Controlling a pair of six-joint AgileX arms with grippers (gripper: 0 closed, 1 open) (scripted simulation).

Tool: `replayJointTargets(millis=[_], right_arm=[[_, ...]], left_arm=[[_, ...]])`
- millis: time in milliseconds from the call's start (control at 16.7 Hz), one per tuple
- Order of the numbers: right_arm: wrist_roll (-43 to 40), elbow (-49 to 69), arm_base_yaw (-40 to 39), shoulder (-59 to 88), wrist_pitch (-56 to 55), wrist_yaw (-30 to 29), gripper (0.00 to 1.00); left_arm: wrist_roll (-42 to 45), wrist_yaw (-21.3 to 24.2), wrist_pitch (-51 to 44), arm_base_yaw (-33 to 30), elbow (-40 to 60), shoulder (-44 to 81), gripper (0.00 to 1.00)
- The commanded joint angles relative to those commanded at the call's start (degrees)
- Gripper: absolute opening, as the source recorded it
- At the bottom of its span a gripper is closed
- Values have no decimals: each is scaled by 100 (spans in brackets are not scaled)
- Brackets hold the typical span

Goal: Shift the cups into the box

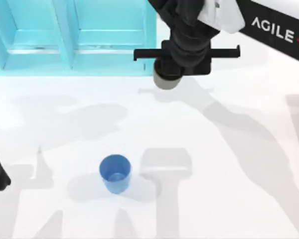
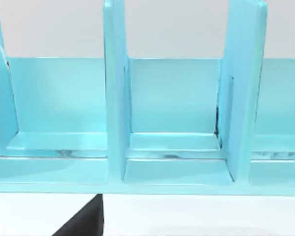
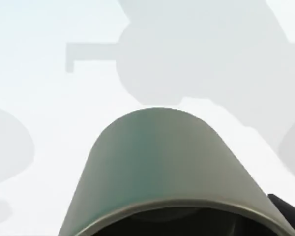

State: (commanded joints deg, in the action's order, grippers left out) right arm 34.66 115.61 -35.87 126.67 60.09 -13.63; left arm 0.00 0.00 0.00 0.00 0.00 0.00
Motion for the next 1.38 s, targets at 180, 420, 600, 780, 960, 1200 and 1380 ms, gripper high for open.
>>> replayJointTargets(millis=[180, 420, 600, 780, 960, 1200, 1380], right_arm=[[-371, -130, 372, -135, 143, 34, 0], [-1604, -688, 1629, -649, 576, 189, 0], [-2997, -1333, 3058, -1301, 926, 375, 0], [-4611, -2021, 4687, -2062, 1266, 598, 0], [-6037, -2684, 6137, -2822, 1551, 846, 0], [-7162, -3429, 7272, -3623, 1780, 1133, 0], [-7377, -3621, 7494, -3805, 1832, 1201, 0]], left_arm=[[0, 0, 0, 0, 0, 0, 100], [0, 0, 0, 0, 0, 0, 100], [0, 0, 0, 0, 0, 0, 100], [0, 0, 0, 0, 0, 0, 100], [0, 0, 0, 0, 0, 0, 100], [0, 0, 0, 0, 0, 0, 100], [0, 0, 0, 0, 0, 0, 100]])
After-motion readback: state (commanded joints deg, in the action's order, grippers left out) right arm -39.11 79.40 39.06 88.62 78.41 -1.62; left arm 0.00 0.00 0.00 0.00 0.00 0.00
